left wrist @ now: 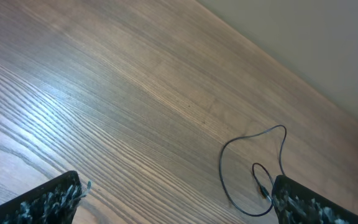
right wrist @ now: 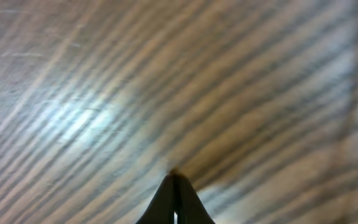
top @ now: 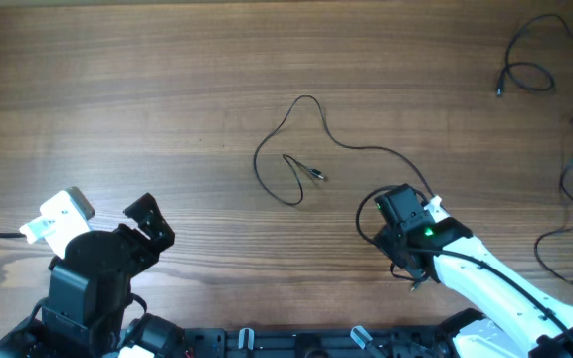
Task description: Untangle cables
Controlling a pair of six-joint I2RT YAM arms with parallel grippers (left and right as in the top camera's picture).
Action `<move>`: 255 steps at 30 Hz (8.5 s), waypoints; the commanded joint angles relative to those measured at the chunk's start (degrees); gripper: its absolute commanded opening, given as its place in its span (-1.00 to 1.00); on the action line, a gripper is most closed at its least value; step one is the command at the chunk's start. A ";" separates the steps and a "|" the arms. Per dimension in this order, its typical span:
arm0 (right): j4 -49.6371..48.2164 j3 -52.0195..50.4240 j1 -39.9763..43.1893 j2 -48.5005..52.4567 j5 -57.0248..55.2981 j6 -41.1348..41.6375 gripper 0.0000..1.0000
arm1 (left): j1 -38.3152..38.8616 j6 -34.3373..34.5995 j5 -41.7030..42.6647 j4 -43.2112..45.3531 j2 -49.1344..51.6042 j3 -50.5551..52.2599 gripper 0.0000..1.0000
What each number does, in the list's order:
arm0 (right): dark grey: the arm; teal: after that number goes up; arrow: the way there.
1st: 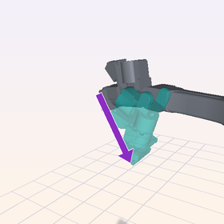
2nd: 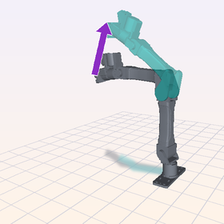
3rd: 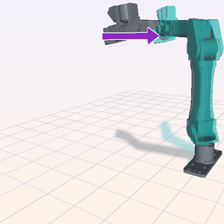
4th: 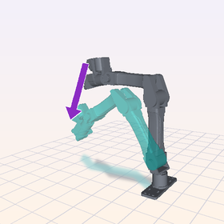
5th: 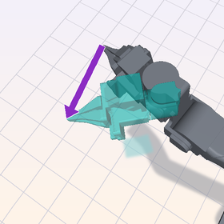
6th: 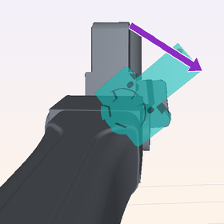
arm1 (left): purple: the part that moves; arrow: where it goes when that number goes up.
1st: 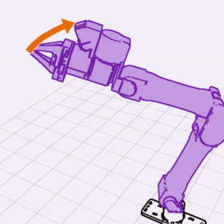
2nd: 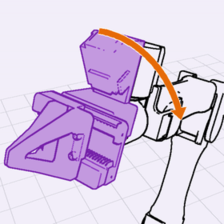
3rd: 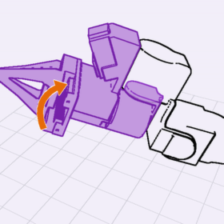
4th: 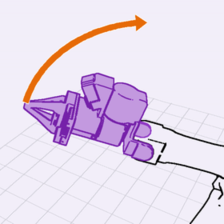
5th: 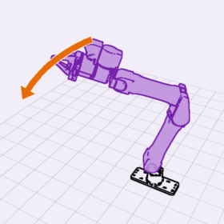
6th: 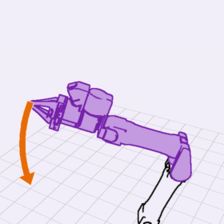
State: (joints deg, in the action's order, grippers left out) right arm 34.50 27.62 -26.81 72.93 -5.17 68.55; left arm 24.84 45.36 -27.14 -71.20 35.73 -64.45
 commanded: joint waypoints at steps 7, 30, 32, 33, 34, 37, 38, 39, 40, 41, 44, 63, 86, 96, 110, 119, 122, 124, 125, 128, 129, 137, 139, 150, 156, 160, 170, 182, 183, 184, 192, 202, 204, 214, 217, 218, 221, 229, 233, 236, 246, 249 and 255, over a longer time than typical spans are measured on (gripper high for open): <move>-1.20 5.25 -0.02 1.97 3.65 -9.46 -0.92 | -0.26 0.50 0.11 0.13 -0.04 0.15 1.00; -55.49 8.09 -0.02 4.07 31.30 -30.82 -0.91 | -0.26 0.52 0.11 0.13 -0.04 0.15 1.00; -55.15 9.90 -0.02 5.35 30.01 -32.06 -0.91 | -0.26 0.50 0.13 0.13 -0.04 0.15 1.00; -54.86 11.17 -0.02 6.32 29.81 -32.83 -0.91 | -0.26 0.52 0.11 0.13 -0.04 0.15 1.00; -54.31 12.72 -0.02 7.52 29.86 -33.38 -0.91 | -0.26 0.52 0.11 0.13 -0.04 0.15 1.00; -49.07 17.75 0.17 11.21 26.84 -34.42 -0.65 | -0.26 0.52 0.13 0.13 -0.04 0.15 1.00; -43.67 19.21 0.57 11.54 21.79 -33.48 0.10 | -0.26 0.50 0.11 0.13 -0.04 0.15 1.00; -39.12 20.06 0.96 11.50 16.98 -32.33 0.41 | -0.26 0.52 0.11 0.13 -0.04 0.15 1.00; -34.84 20.74 1.33 11.26 12.28 -30.95 0.42 | -0.26 0.50 0.11 0.13 -0.04 0.15 1.00; -29.51 21.42 1.79 10.69 6.80 -28.89 0.54 | -0.26 0.50 0.11 0.13 -0.04 0.15 1.00; -15.89 21.66 3.78 7.56 -6.14 -23.10 0.99 | -0.26 0.52 0.11 0.13 -0.04 0.15 1.00; 21.64 12.37 20.59 5.92 8.44 -13.55 1.00 | -0.26 0.52 0.11 0.11 -0.04 0.15 1.00; -12.68 -2.05 20.55 5.92 22.23 -17.66 -0.91 | -0.26 0.52 0.11 0.11 -0.04 0.15 1.00; -22.71 12.70 16.83 5.92 32.33 -32.70 -0.91 | -0.26 0.52 0.11 0.11 -0.04 0.15 1.00; -47.52 17.70 -3.45 13.00 23.82 -41.57 -0.91 | -0.26 0.52 0.13 0.11 -0.04 0.15 1.00; -47.12 22.99 -5.38 28.15 18.53 -46.86 -0.89 | -0.26 0.52 0.11 0.13 -0.04 0.15 1.00; -44.87 24.52 -5.38 27.21 18.01 -50.82 -0.24 | -0.26 0.50 0.11 0.11 -0.04 0.15 1.00; -40.65 26.45 -5.33 25.57 18.05 -52.43 0.57 | -0.26 0.50 0.11 0.11 -0.04 0.15 1.00; -37.40 27.74 -5.33 24.44 18.05 -53.81 0.92 | -0.26 0.52 0.11 0.11 -0.04 0.15 1.00; -27.63 31.78 -5.33 21.14 18.03 -58.45 0.99 | -0.26 0.52 0.13 0.13 -0.04 0.15 1.00; -24.48 32.92 -5.33 19.65 17.99 -60.76 0.99 | -0.26 0.52 0.11 0.13 -0.04 0.15 1.00; -11.19 33.18 -5.33 14.32 10.91 -74.90 0.99 | -0.26 0.50 0.11 0.13 -0.04 0.15 1.00; -10.62 33.11 -5.33 14.38 11.21 -71.63 0.99 | -0.26 0.50 0.11 0.13 -0.04 0.15 1.00; -13.70 33.14 -5.51 13.88 40.46 -25.33 1.00 | -0.26 0.50 0.11 0.13 -0.04 0.15 1.00; -12.48 33.14 -5.51 12.85 51.01 -27.82 0.99 | -0.26 0.52 0.11 0.13 -0.04 0.15 1.00; -6.36 33.11 -5.49 11.06 48.96 -32.57 0.99 | -0.26 0.52 0.11 0.13 -0.04 0.15 1.00; -4.20 33.00 -5.49 11.17 15.82 -32.44 1.00 | -0.26 0.50 0.11 0.13 -0.04 0.15 1.00; -19.98 33.68 -1.44 13.03 10.25 -47.93 1.00 | -0.26 0.52 0.13 0.11 -0.04 0.15 1.00; -19.87 33.68 -0.57 13.03 11.78 -50.77 1.00 | -0.26 0.52 0.11 0.13 -0.04 0.15 1.00; -19.74 33.68 0.15 13.03 13.77 -53.05 1.00 | -0.26 0.52 0.11 0.13 -0.04 0.15 1.00; -18.73 35.71 6.36 13.03 18.78 -61.24 1.00 | -0.26 0.52 0.13 0.13 -0.04 0.15 1.00; -5.64 50.82 5.55 16.94 19.21 -63.63 1.00 | -0.26 0.52 0.11 0.13 -0.04 0.15 1.00; -3.74 50.82 4.70 18.25 19.21 -58.75 0.99 | -0.26 0.52 0.11 0.11 -0.04 0.15 1.00; 0.28 50.80 -3.30 28.63 12.72 -41.05 0.99 | -0.26 0.52 0.11 0.13 -0.04 0.15 1.00; 0.04 50.80 -6.25 32.72 6.34 -35.01 0.99 | -0.26 0.52 0.13 0.11 -0.04 0.15 1.00; 0.02 50.80 -6.95 33.99 4.28 -32.83 1.00 | -0.26 0.50 0.11 0.13 -0.04 0.15 1.00; -1.07 50.80 -8.28 37.57 3.34 -29.44 1.00 | -0.26 0.50 0.11 0.13 -0.04 0.15 1.00; -5.38 50.73 -11.19 42.40 3.61 -24.37 0.87 | -0.26 0.50 0.11 0.11 -0.04 0.15 1.00; -5.51 50.71 -11.78 44.26 2.97 -18.69 0.47 | -0.26 0.52 0.11 0.11 -0.04 0.15 1.00; -6.21 50.71 -12.33 45.66 2.99 -16.00 0.40 | -0.26 0.50 0.11 0.11 -0.04 0.15 1.00; -6.88 50.71 -13.53 50.69 -0.33 -13.92 -0.08 | -0.26 0.52 0.11 0.11 -0.04 0.15 1.00; -6.86 50.71 -13.60 52.00 -1.64 -14.51 -0.39 | -0.26 0.50 0.11 0.13 -0.04 0.15 1.00; -6.84 50.69 -13.75 52.39 -3.04 -17.62 -0.70 | -0.26 0.50 0.11 0.11 -0.04 0.15 1.00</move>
State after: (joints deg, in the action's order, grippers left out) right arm 26.87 79.66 -40.38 120.57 -6.72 52.34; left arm 24.84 45.36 -27.14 -71.18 35.73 -64.45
